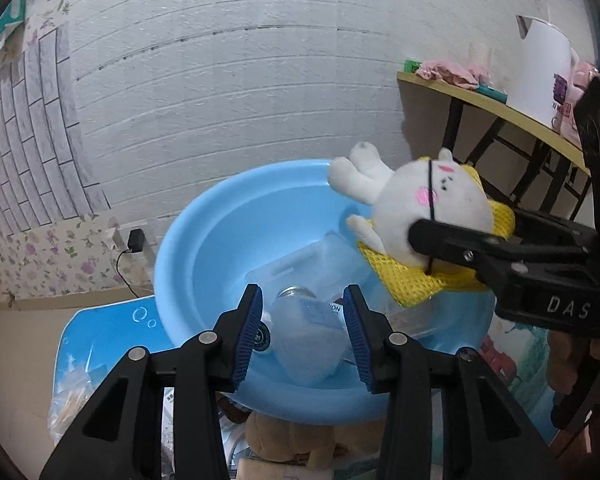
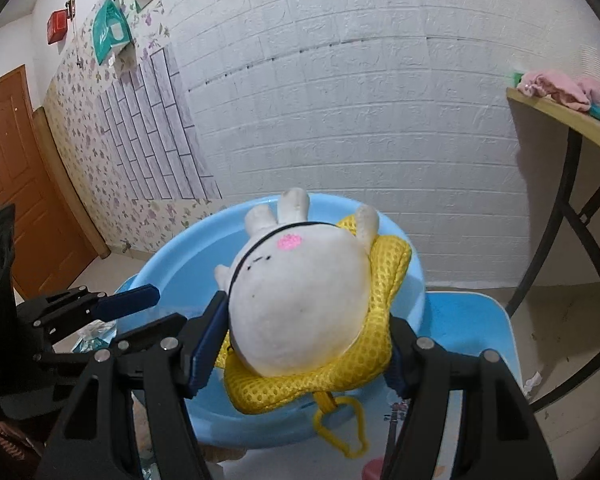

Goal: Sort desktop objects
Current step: 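Carry the bottle and bunny to the blue basin and release both, then move the left tool to the ziplock bag while the right tool reaches the pink-item bag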

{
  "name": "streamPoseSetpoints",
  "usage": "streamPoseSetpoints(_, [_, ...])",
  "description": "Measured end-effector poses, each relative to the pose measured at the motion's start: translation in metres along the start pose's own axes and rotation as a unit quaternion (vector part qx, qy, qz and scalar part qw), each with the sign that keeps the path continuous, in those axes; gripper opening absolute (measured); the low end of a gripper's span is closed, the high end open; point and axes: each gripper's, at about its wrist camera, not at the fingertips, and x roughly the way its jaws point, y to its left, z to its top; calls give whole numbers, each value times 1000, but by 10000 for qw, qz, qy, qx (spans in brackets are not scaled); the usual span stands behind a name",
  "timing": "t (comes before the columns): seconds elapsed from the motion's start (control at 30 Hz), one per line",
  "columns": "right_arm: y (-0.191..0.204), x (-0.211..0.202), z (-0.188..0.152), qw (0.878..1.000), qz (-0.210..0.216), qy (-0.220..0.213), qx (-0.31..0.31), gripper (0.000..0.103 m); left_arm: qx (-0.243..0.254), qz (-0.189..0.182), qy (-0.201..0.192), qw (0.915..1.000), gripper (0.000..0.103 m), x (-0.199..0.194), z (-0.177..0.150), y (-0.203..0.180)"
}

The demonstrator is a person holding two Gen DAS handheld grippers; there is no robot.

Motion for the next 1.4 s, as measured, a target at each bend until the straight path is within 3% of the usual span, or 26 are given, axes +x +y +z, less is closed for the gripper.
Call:
streamPoseSetpoints(0.23, [8, -1, -4, 9998, -110, -43, -166, 71, 15, 39, -23, 10000, 45, -6, -12, 3])
streamPoseSetpoints(0.43, [27, -3, -7, 9991, -66, 157, -391, 73, 9, 33, -170, 9998, 55, -24, -19, 3])
streamPoseSetpoints(0.57, [39, -14, -14, 9983, -19, 194, -544, 73, -1, 17, -160, 9999, 82, -38, -25, 1])
streamPoseSetpoints(0.73, [42, -34, -22, 9985, -2, 194, -507, 73, 55, 104, -184, 9998, 86, -58, -39, -6])
streamPoseSetpoints(0.87, [42, -47, -33, 9988, -18, 236, -431, 73, -105, 67, -123, 9998, 95, -67, -50, -7])
streamPoseSetpoints(1.4, [72, -58, -71, 9952, 32, 752, -621, 75, -772, 492, 192, 9956, 100, -88, -83, 22])
